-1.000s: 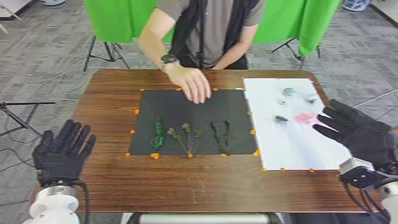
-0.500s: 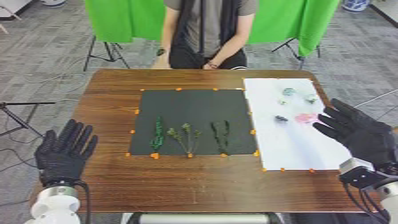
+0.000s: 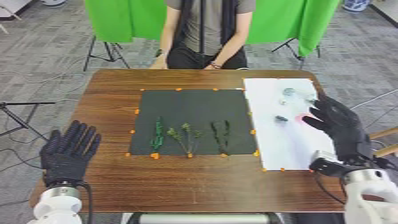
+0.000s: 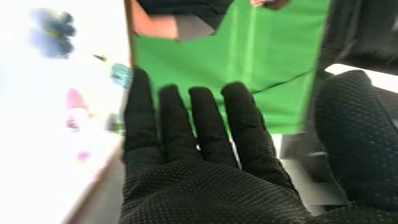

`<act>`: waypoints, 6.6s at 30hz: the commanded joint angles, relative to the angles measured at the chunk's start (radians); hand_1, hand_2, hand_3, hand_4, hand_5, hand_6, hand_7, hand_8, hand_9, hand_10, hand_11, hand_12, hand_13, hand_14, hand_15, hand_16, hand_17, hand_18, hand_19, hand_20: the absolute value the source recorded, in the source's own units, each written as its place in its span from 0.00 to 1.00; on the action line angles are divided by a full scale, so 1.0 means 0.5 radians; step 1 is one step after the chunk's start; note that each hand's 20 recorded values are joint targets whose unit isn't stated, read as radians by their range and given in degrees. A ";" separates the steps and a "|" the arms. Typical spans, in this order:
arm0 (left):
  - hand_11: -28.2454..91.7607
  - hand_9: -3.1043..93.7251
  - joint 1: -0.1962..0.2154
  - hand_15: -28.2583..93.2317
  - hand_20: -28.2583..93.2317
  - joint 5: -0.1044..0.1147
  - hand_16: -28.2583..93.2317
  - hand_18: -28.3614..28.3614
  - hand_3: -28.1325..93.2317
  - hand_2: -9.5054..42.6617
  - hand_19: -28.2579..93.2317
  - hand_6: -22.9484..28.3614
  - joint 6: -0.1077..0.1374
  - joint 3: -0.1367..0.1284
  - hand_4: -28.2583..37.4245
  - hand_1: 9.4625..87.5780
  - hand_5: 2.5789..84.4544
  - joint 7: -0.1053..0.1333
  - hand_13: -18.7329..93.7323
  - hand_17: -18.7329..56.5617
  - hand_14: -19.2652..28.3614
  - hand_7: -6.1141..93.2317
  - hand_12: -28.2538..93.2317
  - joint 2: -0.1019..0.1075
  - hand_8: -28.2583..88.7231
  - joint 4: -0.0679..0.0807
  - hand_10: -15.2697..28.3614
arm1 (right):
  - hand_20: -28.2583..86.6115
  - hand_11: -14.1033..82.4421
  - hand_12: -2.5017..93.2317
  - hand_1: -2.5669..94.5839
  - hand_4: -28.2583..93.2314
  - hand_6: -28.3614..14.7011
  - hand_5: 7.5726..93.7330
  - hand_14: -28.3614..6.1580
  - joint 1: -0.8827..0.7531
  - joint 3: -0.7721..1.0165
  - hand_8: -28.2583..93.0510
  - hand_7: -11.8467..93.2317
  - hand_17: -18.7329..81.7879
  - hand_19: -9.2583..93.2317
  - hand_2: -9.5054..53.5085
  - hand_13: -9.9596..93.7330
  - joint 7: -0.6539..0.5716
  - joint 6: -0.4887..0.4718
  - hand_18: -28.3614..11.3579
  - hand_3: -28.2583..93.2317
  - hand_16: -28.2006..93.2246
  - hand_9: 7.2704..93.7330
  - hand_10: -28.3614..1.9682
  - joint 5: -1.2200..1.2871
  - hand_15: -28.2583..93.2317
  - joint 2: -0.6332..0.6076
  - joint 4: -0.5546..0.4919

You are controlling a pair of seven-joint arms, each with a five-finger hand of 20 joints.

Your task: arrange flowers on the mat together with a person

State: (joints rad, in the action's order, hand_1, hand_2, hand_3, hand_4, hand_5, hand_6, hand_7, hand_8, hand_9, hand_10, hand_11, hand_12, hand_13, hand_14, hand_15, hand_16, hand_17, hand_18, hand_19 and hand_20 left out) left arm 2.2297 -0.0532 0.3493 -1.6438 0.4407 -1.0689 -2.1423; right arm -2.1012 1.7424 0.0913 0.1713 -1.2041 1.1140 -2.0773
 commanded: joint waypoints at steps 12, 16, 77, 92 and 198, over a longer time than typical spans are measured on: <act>0.40 0.47 0.019 0.50 0.25 -0.037 0.15 0.81 0.85 0.45 0.64 0.63 -0.011 -0.019 0.00 0.26 0.57 -0.039 0.50 0.23 0.74 0.19 0.27 0.016 0.15 0.013 0.67 | 0.37 0.21 0.13 0.32 0.02 0.57 0.31 0.51 0.457 -0.287 0.13 0.26 0.36 0.41 0.04 0.36 -0.382 -0.217 0.43 0.90 0.31 0.30 0.54 -2.010 0.29 -0.613 -0.041; 0.40 0.47 0.013 0.50 0.26 -0.033 0.15 0.81 0.85 0.45 0.63 0.63 -0.011 -0.016 0.00 0.25 0.57 -0.040 0.49 0.22 0.74 0.18 0.27 0.022 0.15 0.020 0.67 | 0.37 0.21 0.14 0.34 0.01 0.58 0.31 0.47 0.552 -0.446 0.13 0.27 0.35 0.47 0.00 0.37 -0.585 -0.204 0.35 0.90 0.32 0.30 0.53 -2.416 0.29 -0.722 0.006; 0.39 0.49 0.052 0.48 0.29 -0.123 0.16 0.80 0.84 0.51 0.59 0.62 -0.061 0.021 0.00 0.20 0.57 -0.057 0.48 0.21 0.73 0.18 0.28 -0.025 0.15 0.067 0.68 | 0.60 0.26 0.48 0.67 0.00 0.73 0.82 0.58 2.296 -2.369 0.23 0.42 0.42 0.78 0.00 0.70 -0.735 -0.101 0.20 0.74 0.60 0.95 0.70 -2.403 0.62 -0.168 0.717; 0.39 0.49 -0.046 0.48 0.30 -0.084 0.16 0.80 0.84 0.51 0.59 0.62 -0.069 0.134 0.00 0.20 0.57 0.079 0.48 0.21 0.73 0.18 0.28 0.090 0.15 0.089 0.68 | 0.60 0.27 0.48 0.66 0.00 0.73 0.81 0.58 2.597 -2.814 0.23 0.43 0.42 0.78 0.00 0.70 -0.516 -0.060 0.19 0.75 0.59 0.94 0.69 -2.432 0.63 0.387 1.202; 0.38 0.49 0.058 0.47 0.30 -0.105 0.17 0.80 0.84 0.51 0.58 0.61 -0.088 -0.010 0.00 0.19 0.57 -0.016 0.47 0.20 0.73 0.17 0.28 -0.024 0.15 0.030 0.67 | 0.34 0.20 0.13 0.25 0.02 0.57 0.37 0.41 -0.055 0.120 0.15 0.24 0.29 0.47 0.29 0.40 -0.324 0.227 0.26 0.89 0.37 0.36 0.49 0.428 0.30 -0.330 -0.265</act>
State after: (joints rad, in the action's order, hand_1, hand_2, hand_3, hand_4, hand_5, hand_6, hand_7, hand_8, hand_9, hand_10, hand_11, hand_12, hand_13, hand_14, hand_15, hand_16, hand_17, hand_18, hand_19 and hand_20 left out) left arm 2.2359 -0.1089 0.3081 -1.6445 0.4283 -1.0695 -2.1245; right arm -2.0281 1.7752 -0.1087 0.2273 -1.0220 0.9292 -2.2015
